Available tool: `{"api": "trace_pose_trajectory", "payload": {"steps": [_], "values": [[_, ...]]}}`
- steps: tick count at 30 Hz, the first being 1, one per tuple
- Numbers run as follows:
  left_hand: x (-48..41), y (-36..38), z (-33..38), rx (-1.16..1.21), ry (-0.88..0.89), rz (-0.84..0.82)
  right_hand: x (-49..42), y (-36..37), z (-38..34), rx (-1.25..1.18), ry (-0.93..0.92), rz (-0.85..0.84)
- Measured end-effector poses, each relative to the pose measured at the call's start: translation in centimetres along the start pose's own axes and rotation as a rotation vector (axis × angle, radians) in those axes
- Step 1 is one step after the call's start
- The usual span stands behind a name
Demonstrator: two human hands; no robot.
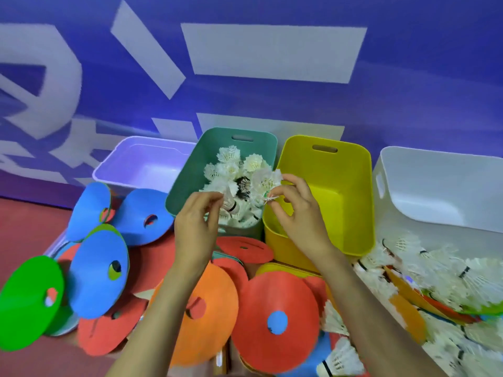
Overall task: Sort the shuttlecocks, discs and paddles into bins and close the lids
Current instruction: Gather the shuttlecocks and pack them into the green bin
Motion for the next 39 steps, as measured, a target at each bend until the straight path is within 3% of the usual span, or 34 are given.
{"api": "trace_pose_trajectory", "payload": {"steps": [7, 11, 16, 17, 21, 24, 32, 39], "values": [[-5.6, 2.0, -6.4, -0.171, -0.014, -0.22, -4.8, 7.1, 2.9, 0.306, 0.213, -0.213], [-7.1, 4.1, -8.0, -0.206, -0.017, -0.321, -4.4, 7.4, 3.7, 0.317, 0.26, -0.2], [-6.2, 8.5, -9.5, -0.264, -0.012, -0.835, -4.4, 6.2, 3.7, 0.245, 0.261, -0.088], [-6.1, 8.8, -9.5, -0.231, -0.016, -0.84, -4.3, 6.0, 3.6, 0.233, 0.252, -0.076], [-6.1, 7.9, -7.8, -0.126, -0.024, -0.556, -3.9, 4.8, 3.1, 0.203, 0.2, -0.034], [-5.6, 7.8, -4.8, -0.02, 0.035, -0.431, -3.0, 2.9, 2.8, 0.187, 0.154, 0.008], [-0.1, 10.3, 7.0, 0.124, 0.27, -0.439, 2.4, -6.5, 3.0, 0.171, 0.128, 0.16], [7.8, 12.9, 17.1, 0.247, 0.453, -0.431, 10.3, -16.9, 5.3, 0.202, 0.263, 0.283]]}}
Point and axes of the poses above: each hand's wrist, its own x-axis away from the middle knuckle, its own y-axis out of the palm, z = x × y, the point moved 5 cm from there along -x, towards the middle knuckle, and after that the axes turned 10 degrees about -x, right-handed, at the moved point
